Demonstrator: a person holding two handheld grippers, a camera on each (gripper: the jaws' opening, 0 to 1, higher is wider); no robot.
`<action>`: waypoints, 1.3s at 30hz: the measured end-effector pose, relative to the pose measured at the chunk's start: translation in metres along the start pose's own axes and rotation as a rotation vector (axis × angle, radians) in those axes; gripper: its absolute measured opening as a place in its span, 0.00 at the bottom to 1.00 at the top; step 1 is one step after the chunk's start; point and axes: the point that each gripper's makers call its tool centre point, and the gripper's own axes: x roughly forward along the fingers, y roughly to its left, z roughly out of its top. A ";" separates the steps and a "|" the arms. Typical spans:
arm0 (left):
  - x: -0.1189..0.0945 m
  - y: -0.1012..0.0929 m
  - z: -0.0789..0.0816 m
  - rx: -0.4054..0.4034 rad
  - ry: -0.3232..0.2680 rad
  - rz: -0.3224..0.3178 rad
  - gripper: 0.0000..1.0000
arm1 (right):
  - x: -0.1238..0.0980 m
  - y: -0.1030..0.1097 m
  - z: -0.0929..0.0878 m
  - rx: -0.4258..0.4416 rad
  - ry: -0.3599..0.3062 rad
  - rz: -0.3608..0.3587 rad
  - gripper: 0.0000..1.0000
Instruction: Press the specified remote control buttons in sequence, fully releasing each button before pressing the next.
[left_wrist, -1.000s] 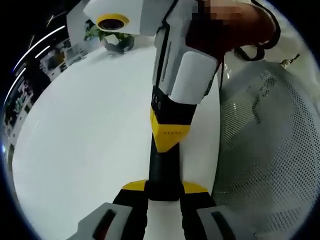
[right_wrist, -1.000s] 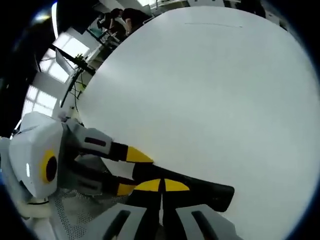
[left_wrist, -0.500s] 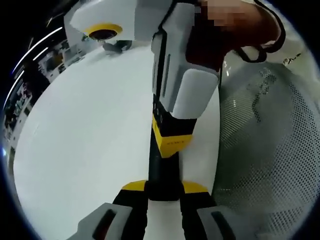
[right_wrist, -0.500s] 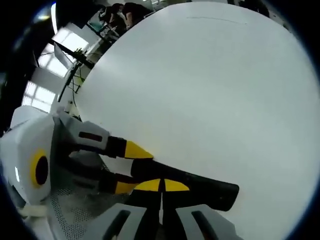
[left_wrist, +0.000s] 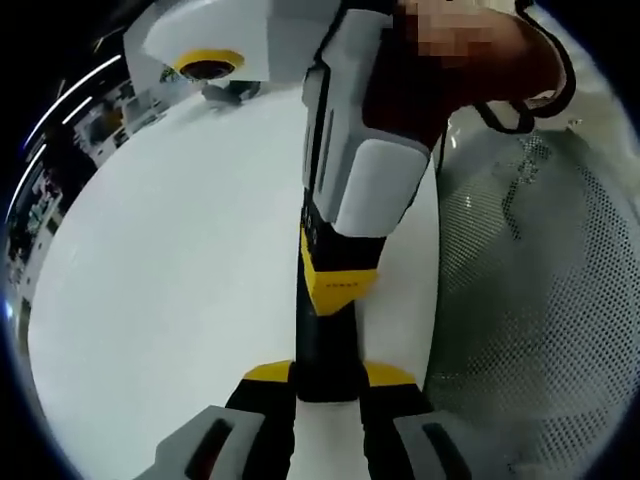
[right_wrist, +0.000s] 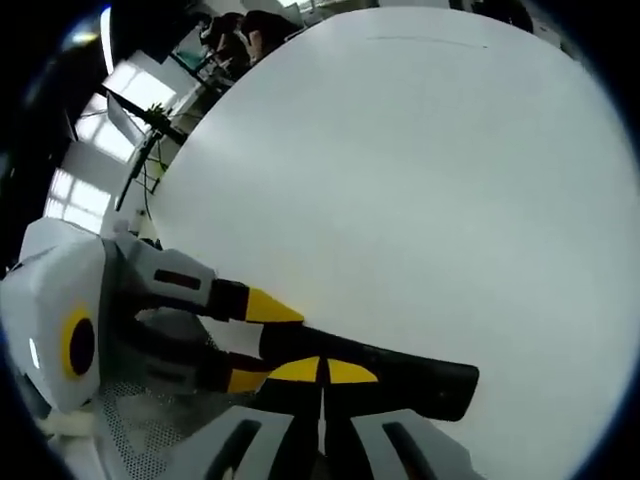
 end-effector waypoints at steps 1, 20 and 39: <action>0.000 0.000 0.000 0.001 0.001 -0.001 0.24 | -0.001 0.001 0.000 0.014 -0.008 0.014 0.00; 0.001 0.000 0.000 -0.002 -0.013 -0.001 0.24 | -0.106 0.012 0.062 -0.067 -0.598 0.026 0.07; 0.000 -0.001 0.000 -0.010 0.019 0.023 0.23 | -0.227 0.029 0.062 -0.219 -0.922 -0.122 0.34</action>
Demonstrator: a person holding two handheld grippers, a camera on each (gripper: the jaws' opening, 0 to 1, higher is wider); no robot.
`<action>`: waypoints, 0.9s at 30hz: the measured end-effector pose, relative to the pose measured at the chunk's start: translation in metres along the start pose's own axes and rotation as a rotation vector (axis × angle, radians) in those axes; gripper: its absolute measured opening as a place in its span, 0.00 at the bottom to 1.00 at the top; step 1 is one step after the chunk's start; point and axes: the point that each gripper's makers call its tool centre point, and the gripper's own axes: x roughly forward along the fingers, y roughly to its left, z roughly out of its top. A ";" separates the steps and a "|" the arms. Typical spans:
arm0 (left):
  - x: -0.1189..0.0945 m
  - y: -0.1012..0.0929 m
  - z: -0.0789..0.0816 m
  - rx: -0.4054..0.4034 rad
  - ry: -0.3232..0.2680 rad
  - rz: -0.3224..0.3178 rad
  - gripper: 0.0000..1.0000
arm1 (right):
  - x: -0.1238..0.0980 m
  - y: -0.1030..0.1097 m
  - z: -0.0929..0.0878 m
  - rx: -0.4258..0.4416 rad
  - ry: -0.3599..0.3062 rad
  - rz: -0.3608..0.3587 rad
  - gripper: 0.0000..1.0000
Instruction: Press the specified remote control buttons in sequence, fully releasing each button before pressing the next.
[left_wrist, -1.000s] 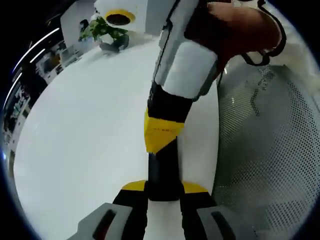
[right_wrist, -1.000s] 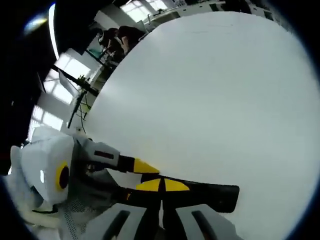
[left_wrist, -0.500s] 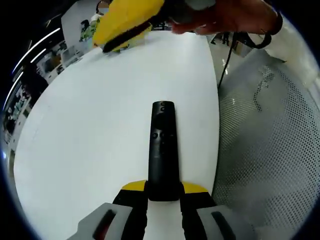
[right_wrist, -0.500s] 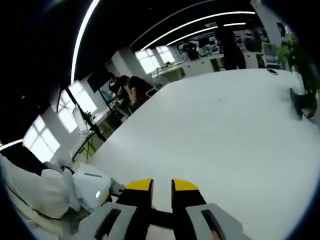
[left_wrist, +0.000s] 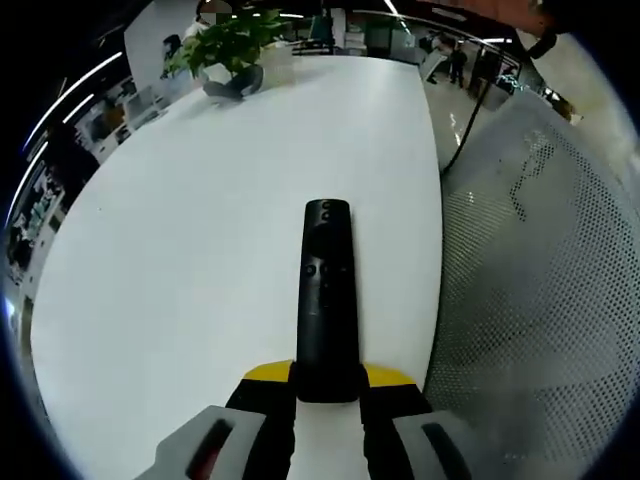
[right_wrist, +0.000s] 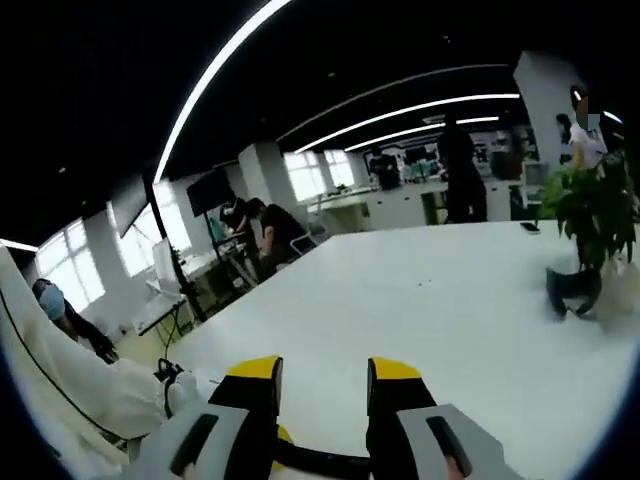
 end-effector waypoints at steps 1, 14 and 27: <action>0.000 0.000 0.000 0.002 0.001 0.003 0.23 | -0.003 0.000 0.002 -0.009 -0.011 -0.006 0.37; 0.001 0.008 0.013 0.067 -0.020 0.002 0.23 | -0.033 -0.016 0.004 -0.061 -0.083 -0.148 0.81; -0.006 0.052 0.023 0.126 -0.014 -0.006 0.23 | -0.052 -0.033 -0.018 -0.074 -0.036 -0.269 0.99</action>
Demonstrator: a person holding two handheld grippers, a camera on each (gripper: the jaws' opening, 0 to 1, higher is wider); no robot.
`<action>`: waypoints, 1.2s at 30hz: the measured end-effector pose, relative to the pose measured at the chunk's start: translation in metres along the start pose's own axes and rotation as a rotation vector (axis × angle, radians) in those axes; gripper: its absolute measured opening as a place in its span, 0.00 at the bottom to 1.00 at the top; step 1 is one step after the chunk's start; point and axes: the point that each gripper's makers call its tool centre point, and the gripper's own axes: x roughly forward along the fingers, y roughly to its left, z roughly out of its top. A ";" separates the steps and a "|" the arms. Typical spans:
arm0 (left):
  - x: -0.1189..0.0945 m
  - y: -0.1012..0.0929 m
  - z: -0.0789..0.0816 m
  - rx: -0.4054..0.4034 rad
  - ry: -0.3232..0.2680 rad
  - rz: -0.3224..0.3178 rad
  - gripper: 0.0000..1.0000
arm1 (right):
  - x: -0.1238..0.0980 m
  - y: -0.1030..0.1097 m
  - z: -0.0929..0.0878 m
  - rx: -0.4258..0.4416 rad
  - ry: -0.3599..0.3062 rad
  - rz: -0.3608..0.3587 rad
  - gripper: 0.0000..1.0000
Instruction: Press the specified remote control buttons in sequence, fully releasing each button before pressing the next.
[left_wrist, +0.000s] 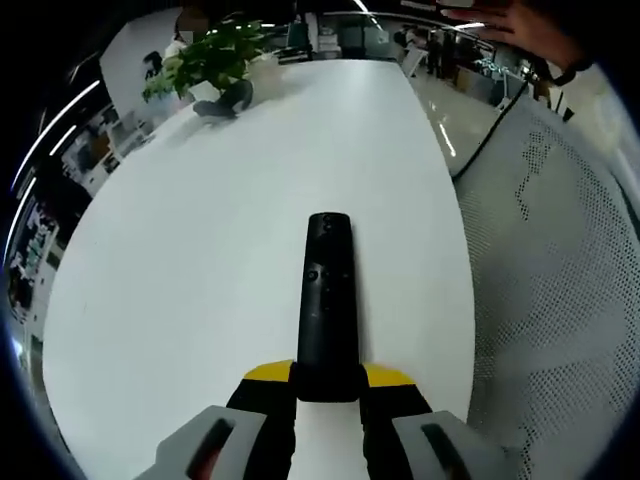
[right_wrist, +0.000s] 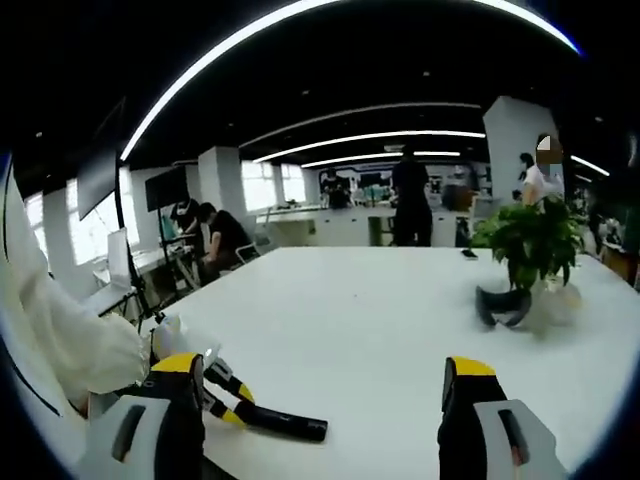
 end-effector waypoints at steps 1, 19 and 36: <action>-0.001 0.003 0.000 0.004 -0.001 -0.001 0.23 | 0.000 -0.001 -0.001 0.003 0.003 -0.002 0.99; 0.004 0.074 0.005 0.106 0.042 0.001 0.23 | -0.007 0.000 -0.005 0.013 0.046 -0.027 0.99; 0.018 0.143 0.016 0.147 0.060 -0.010 0.23 | 0.002 -0.025 -0.009 0.034 0.091 -0.107 0.99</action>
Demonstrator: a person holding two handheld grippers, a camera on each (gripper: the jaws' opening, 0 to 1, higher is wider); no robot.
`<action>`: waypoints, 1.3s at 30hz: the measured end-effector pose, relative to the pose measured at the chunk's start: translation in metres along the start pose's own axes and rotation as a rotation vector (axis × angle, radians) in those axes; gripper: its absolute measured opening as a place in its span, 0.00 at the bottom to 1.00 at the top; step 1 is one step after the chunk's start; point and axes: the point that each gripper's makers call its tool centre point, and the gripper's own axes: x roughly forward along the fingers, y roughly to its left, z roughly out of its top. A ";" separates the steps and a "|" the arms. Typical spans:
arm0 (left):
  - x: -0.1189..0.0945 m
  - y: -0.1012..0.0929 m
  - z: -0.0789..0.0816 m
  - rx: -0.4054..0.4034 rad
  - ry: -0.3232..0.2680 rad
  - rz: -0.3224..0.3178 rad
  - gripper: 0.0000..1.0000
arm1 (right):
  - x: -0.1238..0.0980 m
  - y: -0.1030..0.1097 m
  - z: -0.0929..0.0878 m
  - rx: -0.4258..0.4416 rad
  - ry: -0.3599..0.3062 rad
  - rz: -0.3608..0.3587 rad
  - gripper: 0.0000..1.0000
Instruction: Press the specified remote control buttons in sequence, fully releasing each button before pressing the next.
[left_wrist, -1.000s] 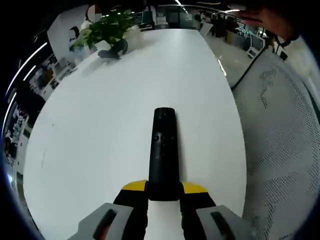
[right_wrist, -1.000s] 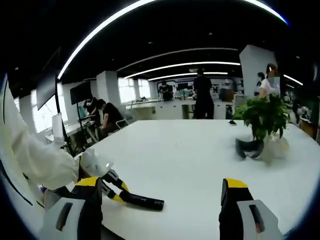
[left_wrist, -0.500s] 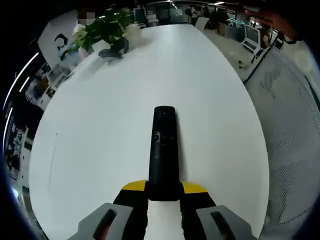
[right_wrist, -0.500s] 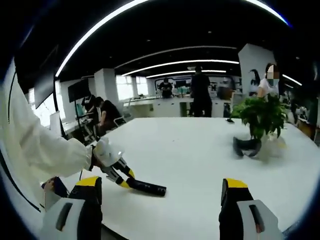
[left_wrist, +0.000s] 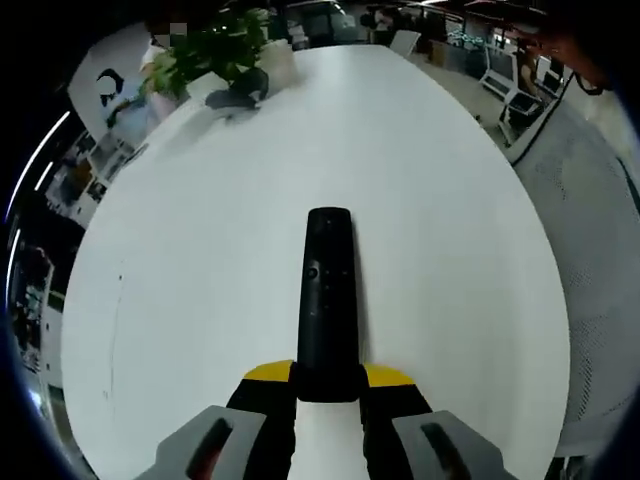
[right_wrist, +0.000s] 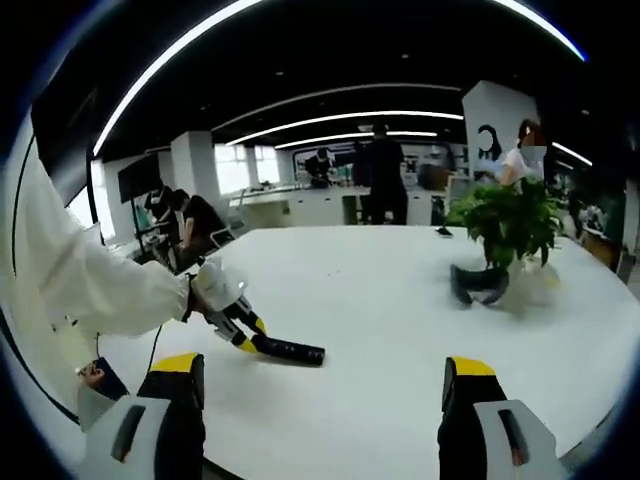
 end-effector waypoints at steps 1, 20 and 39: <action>0.001 0.006 -0.001 -0.006 0.002 0.001 0.23 | 0.001 -0.001 -0.002 -0.005 0.008 -0.002 0.99; 0.013 0.072 -0.023 -0.023 0.071 0.007 0.23 | 0.016 -0.011 -0.010 0.013 0.059 -0.031 0.99; 0.017 0.091 -0.027 -0.071 0.089 0.012 0.26 | 0.024 -0.002 -0.004 0.032 0.034 0.017 0.99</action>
